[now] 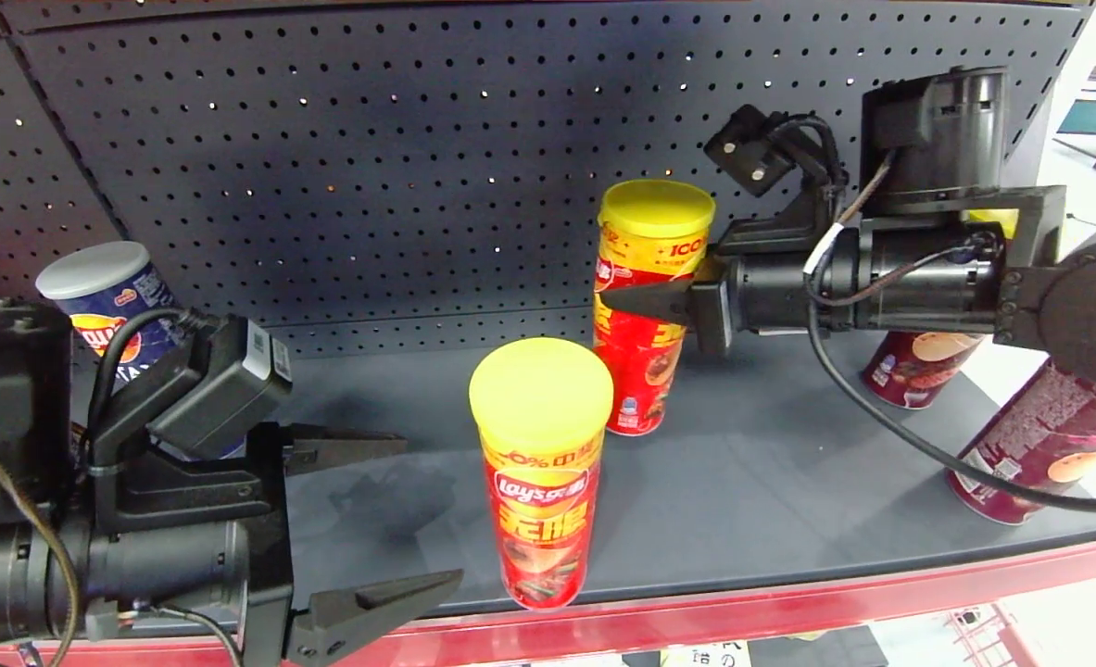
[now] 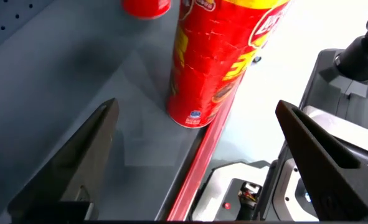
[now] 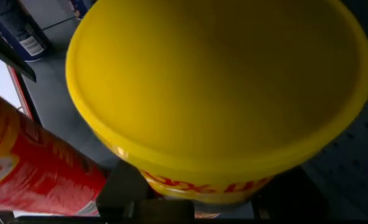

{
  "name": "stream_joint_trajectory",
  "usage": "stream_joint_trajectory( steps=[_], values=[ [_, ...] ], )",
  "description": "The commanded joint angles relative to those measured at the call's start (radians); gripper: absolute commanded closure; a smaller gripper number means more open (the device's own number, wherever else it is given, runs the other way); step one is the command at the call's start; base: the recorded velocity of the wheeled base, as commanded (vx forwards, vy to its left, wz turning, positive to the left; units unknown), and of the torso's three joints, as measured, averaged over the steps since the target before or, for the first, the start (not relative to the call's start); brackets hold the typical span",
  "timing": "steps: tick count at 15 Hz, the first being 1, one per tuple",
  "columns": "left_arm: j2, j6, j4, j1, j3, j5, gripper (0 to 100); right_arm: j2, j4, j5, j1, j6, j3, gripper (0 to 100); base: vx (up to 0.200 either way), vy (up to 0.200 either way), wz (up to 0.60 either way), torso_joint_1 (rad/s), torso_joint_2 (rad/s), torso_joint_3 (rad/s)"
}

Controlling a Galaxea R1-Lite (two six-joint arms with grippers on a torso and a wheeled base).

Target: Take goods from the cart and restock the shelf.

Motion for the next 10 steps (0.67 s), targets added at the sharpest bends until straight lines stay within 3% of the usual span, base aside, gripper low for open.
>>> stream_joint_trajectory(
  steps=[1, 10],
  values=[
    [-0.001, 0.0, -0.001, 0.008, 0.0, -0.001, 0, 0.049, -0.001, 0.001, 0.029, 0.004, -0.035, 100, 0.0, 0.0, 0.0, 0.0, 0.0, 0.0],
    [0.01, -0.006, 0.001, 0.019, 0.0, 0.007, 0, 0.117, -0.004, 0.004, 0.059, 0.012, -0.066, 100, 0.0, 0.0, 0.0, 0.0, 0.0, 0.0]
  ],
)
